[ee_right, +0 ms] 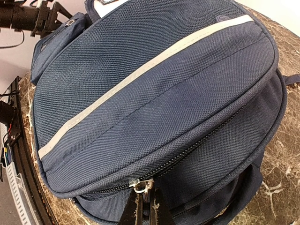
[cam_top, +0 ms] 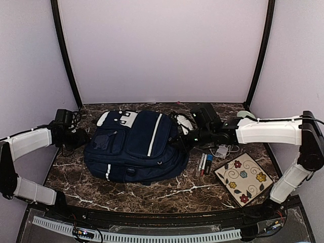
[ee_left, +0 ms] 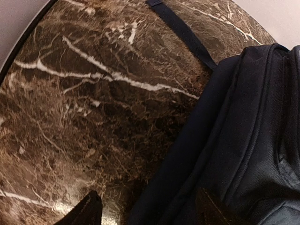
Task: Pack the student bag
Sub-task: Move the student bag to the center of the board.
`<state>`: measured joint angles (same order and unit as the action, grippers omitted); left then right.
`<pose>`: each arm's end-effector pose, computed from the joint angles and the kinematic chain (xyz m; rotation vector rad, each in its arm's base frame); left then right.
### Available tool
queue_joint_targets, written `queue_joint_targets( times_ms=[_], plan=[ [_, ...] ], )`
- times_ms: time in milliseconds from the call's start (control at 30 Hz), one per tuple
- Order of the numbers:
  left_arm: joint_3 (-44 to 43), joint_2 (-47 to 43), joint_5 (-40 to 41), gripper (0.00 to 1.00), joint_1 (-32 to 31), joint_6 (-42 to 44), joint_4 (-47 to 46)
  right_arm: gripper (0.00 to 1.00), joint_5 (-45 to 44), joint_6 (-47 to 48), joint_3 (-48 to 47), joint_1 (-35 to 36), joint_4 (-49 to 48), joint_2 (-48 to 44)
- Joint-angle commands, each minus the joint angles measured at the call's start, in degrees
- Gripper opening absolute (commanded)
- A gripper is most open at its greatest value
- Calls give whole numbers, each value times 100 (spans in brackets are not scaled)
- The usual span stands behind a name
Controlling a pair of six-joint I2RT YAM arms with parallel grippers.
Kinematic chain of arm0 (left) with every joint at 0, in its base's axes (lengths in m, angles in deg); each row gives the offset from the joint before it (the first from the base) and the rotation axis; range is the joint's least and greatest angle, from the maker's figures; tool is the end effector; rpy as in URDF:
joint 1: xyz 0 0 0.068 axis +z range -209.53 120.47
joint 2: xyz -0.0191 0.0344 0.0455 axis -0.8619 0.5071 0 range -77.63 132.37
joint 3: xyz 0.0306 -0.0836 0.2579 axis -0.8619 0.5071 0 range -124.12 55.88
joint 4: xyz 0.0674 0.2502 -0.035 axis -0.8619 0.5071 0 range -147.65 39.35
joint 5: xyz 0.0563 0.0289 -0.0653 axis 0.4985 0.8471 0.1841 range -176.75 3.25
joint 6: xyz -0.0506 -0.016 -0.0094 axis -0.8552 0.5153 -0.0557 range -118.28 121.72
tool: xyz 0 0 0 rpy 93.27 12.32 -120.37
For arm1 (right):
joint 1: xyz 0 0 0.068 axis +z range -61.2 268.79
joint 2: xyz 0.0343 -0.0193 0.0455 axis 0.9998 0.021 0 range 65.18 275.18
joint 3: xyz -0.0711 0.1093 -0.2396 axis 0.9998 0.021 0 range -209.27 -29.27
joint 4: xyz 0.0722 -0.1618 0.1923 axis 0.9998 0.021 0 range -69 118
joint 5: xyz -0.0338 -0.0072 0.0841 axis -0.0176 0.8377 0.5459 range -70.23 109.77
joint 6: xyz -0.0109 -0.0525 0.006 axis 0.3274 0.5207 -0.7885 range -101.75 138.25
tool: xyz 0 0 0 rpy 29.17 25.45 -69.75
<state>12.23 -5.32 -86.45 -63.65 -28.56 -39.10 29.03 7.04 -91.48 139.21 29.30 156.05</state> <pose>0.2574 -0.0183 0.2199 -0.5482 2.3495 -0.2735 0.2218 0.2772 0.2469 -0.8650 2.1498 0.7529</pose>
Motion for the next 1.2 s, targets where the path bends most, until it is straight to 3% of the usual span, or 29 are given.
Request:
queue_joint_targets(
  times_ms=[0,100,300,400,533,667,767,833,1000,1167],
  plan=[
    [724,-517,-452,65,-2,-545,-778,0,-101,47,-53,-209,-211,-5],
    [1215,-726,-911,63,-264,-510,-1094,0,17,48,-207,-346,-244,212],
    [1905,-1672,-1016,63,-1563,-557,-1310,0,354,123,-722,-578,-667,771],
    [2143,-2216,-956,57,-2023,-722,-1070,0,476,212,-1312,-577,-528,1168],
    [2173,-2889,-979,50,-2859,-172,-894,0,744,236,-1947,-584,-574,1555],
    [1315,-3106,-643,43,-4134,629,-501,0,1026,343,-2324,-578,-487,1767],
    [409,-2652,-296,42,-5167,1652,-280,0,1202,515,-2362,-584,-423,1783],
    [-286,-2091,-507,45,-5542,2374,74,0,1297,641,-2327,-570,-354,1711],
    [-1956,-847,-1834,59,-5587,3646,686,0,1420,869,-2199,-571,-227,1512],
    [-2598,-574,-2242,75,-5309,4334,14,0,1438,900,-2058,-551,-211,1373]
  ],
)
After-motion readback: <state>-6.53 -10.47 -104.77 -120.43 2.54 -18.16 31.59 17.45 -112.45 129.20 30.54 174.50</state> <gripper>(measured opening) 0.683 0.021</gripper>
